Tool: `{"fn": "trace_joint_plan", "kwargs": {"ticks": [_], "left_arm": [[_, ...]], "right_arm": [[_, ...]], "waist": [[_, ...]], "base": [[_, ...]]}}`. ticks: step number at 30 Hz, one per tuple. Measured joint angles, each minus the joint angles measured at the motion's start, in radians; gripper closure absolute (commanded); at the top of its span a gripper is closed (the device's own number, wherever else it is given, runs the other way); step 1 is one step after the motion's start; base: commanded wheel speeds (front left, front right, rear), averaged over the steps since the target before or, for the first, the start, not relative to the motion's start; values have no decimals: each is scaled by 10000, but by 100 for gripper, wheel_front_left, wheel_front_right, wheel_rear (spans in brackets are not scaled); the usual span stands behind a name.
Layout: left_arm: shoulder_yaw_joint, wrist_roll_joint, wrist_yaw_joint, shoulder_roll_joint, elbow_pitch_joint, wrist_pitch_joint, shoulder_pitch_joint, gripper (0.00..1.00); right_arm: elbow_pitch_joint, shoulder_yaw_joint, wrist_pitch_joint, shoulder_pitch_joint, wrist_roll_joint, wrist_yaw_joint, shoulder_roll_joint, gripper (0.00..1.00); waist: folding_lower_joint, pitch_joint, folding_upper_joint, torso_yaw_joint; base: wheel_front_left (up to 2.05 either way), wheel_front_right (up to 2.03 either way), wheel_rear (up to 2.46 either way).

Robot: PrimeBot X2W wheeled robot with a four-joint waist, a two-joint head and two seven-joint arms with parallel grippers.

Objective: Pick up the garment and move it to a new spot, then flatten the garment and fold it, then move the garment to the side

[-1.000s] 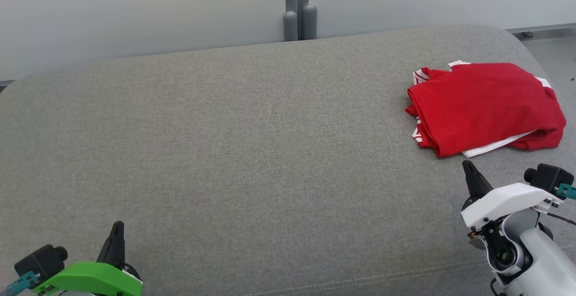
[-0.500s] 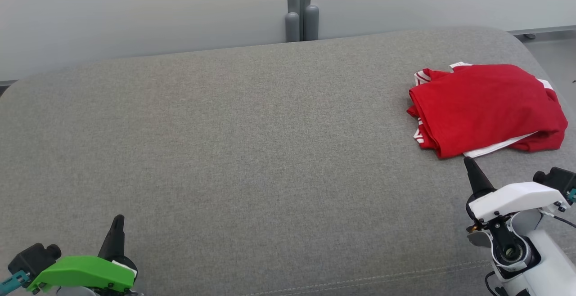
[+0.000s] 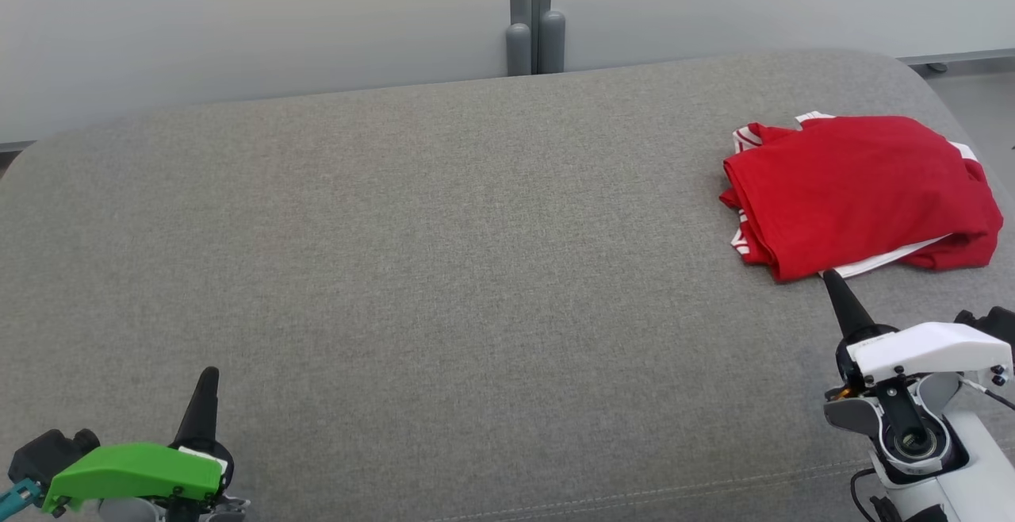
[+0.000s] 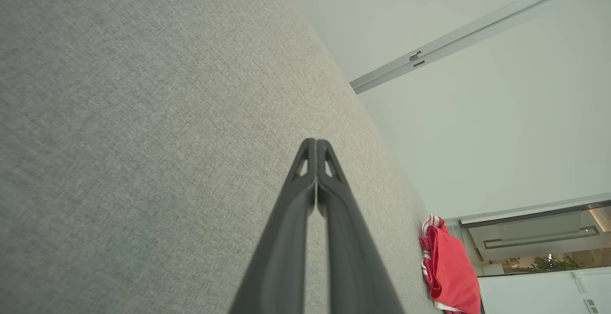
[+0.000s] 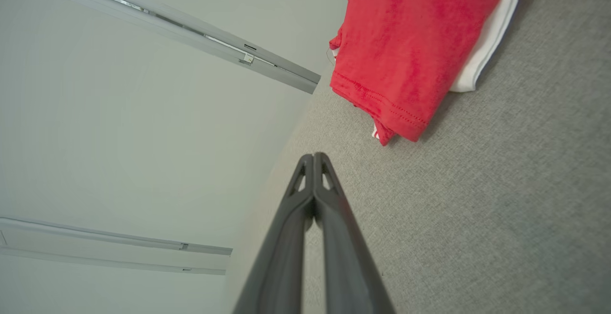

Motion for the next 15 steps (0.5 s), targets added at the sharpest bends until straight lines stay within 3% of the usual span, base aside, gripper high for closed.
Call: {"fn": "trace_joint_plan", "kwargs": {"ticks": [15], "left_arm": [[570,-1503,-435,-368,46,491,-200,100]], "right_arm": [[-351,-1049,470,174,1440,355,541,100]], "waist": [[0,-35,0,53]], "base": [[0,0,0]]}}
